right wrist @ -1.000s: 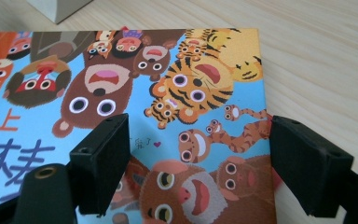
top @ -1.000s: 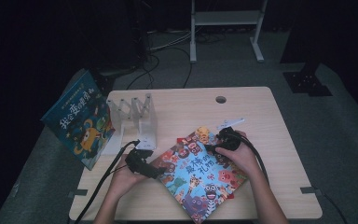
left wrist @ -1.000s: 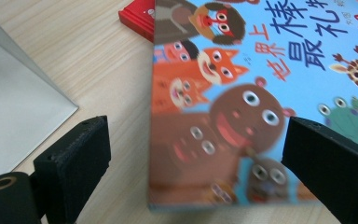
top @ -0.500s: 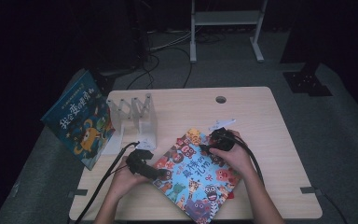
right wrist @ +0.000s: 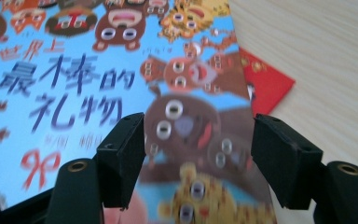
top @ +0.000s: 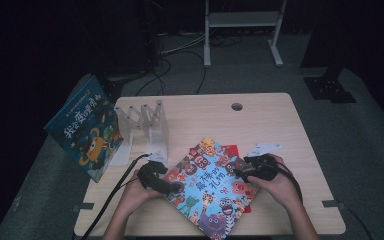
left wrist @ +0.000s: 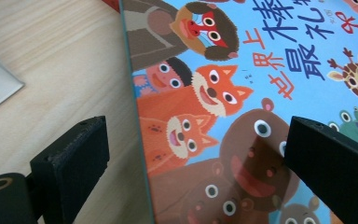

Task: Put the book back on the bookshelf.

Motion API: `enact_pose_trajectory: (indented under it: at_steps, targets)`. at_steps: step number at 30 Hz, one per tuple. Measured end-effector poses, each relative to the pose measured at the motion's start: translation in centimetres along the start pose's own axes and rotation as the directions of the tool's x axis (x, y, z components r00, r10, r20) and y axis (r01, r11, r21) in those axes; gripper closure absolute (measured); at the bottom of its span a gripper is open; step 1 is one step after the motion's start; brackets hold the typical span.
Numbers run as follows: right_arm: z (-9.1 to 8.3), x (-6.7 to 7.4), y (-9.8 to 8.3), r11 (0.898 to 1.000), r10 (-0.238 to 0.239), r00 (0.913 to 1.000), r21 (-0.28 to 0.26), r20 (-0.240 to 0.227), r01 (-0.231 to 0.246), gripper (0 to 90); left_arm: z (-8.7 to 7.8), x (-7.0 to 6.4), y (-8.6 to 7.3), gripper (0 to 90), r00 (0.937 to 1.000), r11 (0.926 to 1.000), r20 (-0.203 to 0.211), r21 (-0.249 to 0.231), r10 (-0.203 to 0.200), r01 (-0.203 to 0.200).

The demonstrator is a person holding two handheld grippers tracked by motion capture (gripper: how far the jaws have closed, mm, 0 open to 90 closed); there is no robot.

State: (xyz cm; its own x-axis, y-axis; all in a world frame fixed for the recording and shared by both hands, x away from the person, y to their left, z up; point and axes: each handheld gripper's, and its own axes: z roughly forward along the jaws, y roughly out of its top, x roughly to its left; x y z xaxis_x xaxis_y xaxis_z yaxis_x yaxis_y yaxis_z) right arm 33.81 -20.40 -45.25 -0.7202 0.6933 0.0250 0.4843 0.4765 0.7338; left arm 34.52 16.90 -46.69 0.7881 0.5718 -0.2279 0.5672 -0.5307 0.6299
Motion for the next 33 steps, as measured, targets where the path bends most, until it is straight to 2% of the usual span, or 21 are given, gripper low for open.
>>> enact_pose_trajectory:
  at_steps: [5, 14, 20, 26, 33]
  targets:
    - [-1.6, 0.6, -1.7, 1.0, 0.012, 0.9999, -0.011, 0.007, -0.012, 34.6, 0.0, 0.1, -0.1, 5.9, 1.0, 1.0, 0.002, 0.0, -0.007, 0.007]
    - [-3.6, 2.4, -4.6, 1.0, 0.013, 0.9999, 0.013, -0.004, -0.013, 34.4, 0.0, 0.1, -0.2, 5.9, 0.9996, 0.9997, 0.014, -0.006, -0.024, 0.024]
    - [-4.3, 4.0, -5.9, 1.0, -0.013, 0.9995, 0.019, -0.03, 0.014, 33.7, 0.0, 0.1, -0.2, 5.9, 0.9996, 0.9997, 0.015, -0.004, -0.023, 0.023]
    - [-4.5, 5.4, -6.9, 0.999, -0.03, 0.999, 0.04, -0.032, 0.032, 32.3, -0.1, 0.0, -0.2, 5.9, 0.9998, 0.9998, 0.013, 0.002, -0.017, 0.017]
    - [-4.5, 6.0, -7.3, 1.0, -0.009, 0.9995, 0.022, -0.029, 0.01, 32.3, 0.1, 0.0, -0.1, 5.9, 0.9997, 0.9999, 0.023, 0.01, -0.005, 0.005]
